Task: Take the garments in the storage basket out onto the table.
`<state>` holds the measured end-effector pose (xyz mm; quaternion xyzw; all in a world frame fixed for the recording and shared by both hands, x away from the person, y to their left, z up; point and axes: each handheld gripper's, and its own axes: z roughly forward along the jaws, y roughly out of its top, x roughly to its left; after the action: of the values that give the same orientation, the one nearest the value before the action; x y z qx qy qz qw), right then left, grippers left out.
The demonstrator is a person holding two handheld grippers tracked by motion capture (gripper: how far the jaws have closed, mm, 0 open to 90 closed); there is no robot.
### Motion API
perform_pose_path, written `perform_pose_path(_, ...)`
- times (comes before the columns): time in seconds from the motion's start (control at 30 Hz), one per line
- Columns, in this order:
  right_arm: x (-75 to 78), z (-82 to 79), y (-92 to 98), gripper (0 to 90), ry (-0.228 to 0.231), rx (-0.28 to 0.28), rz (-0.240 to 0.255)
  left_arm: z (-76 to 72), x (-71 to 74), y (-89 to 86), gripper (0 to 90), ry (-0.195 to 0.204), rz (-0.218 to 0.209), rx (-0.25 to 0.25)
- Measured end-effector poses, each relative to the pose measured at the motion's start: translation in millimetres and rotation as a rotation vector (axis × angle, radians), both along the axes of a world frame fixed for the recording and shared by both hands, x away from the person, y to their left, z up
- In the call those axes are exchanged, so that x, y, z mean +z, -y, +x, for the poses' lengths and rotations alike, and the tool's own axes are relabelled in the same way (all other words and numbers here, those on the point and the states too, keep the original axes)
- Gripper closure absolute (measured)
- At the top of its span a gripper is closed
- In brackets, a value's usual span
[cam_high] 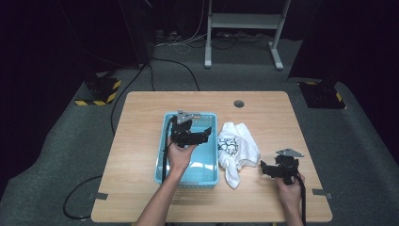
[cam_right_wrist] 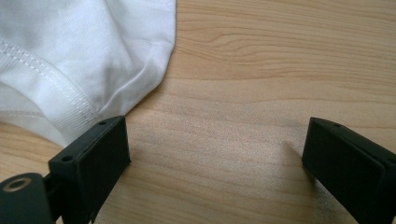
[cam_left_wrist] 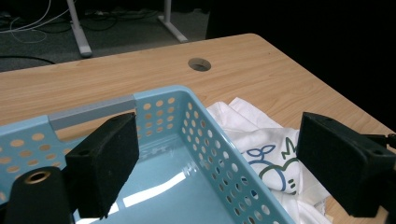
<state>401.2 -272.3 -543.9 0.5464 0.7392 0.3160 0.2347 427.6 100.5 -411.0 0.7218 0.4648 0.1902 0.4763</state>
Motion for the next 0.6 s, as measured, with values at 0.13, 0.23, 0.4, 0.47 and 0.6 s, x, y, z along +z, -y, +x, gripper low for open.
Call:
perform_pose_path(0.13, 0.0, 0.0, 0.0, 7.0, 0.000, 0.000, 0.000, -0.6, -0.3, -3.5, 13.4, 0.000, 0.001, 0.007)
perform_pose_path(0.23, 0.0, 0.0, 0.0, 7.0, 0.000, 0.000, 0.000, -1.3, -0.6, -7.3, 13.4, 0.001, -0.001, 0.018)
perform_pose_path(0.4, 0.0, 0.0, 0.0, 7.0, 0.000, 0.000, 0.000, -2.3, -0.6, -13.4, 13.6, 0.003, -0.007, 0.035)
perform_pose_path(0.47, 0.0, 0.0, 0.0, 7.0, 0.000, 0.000, 0.000, -2.8, -0.9, -16.1, 13.7, -0.001, -0.006, 0.039)
perform_pose_path(0.6, 0.0, 0.0, 0.0, 7.0, 0.000, 0.000, 0.000, -4.7, -0.5, -21.1, 14.0, -0.001, -0.007, 0.051)
